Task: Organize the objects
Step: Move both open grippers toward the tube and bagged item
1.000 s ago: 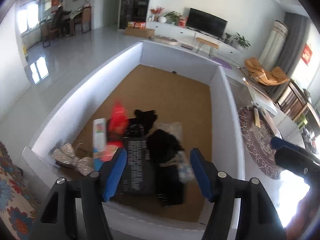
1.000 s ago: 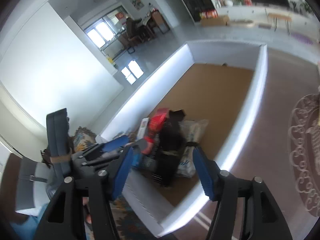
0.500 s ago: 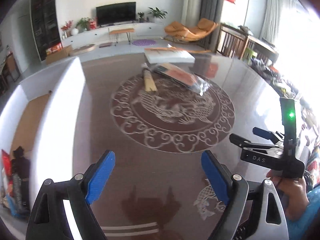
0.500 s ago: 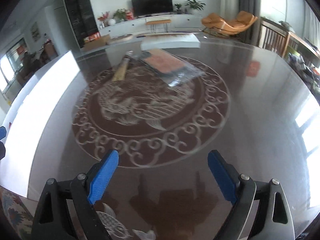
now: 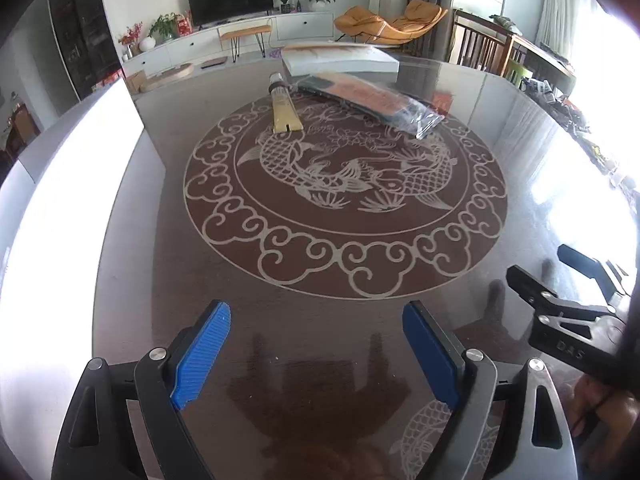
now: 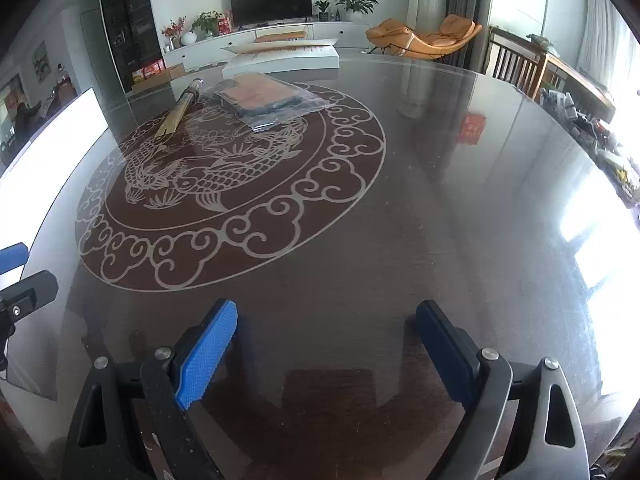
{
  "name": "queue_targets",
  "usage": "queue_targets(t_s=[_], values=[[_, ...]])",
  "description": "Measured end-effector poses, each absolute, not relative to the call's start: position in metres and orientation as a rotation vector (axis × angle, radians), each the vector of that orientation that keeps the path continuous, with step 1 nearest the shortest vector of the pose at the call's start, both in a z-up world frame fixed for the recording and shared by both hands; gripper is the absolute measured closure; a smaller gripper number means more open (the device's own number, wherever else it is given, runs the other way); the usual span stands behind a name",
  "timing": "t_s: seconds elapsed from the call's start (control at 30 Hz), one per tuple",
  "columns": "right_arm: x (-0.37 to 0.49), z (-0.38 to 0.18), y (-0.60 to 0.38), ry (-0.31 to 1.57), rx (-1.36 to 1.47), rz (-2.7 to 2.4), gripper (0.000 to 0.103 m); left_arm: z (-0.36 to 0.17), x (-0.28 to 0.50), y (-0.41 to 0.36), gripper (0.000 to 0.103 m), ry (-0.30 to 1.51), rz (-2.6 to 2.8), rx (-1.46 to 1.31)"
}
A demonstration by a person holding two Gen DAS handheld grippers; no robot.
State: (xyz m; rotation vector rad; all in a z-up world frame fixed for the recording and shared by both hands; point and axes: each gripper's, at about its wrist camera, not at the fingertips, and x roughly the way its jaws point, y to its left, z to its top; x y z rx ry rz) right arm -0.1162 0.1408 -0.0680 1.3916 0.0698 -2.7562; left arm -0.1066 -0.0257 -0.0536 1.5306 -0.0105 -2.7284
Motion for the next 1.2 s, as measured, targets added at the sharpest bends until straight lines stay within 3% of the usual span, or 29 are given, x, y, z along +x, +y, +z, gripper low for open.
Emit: queue_targets(t_s=[0.3,0.37,0.43,0.8,1.2], values=[[-0.118,-0.073,0.138,0.073,1.397,-2.720,0.010,-0.082,-0.121,-0.033,0.015,0.034,-2.661,1.605],[-0.118,-0.074,0.138,0.069,1.402,-2.709,0.007,-0.083,-0.122,-0.033,0.012,0.022,-2.664,1.597],[-0.119,-0.075,0.136,0.076,1.412,-2.701,0.002,-0.085,-0.126,-0.035,0.000,0.021,-2.652,1.604],[-0.119,-0.076,0.134,0.097,1.426,-2.692,0.000,-0.089,-0.165,-0.051,0.000,-0.076,-2.751,1.657],[-0.121,-0.076,0.133,0.093,1.446,-2.685,0.000,-0.087,-0.160,-0.078,0.000,-0.060,-2.808,1.552]])
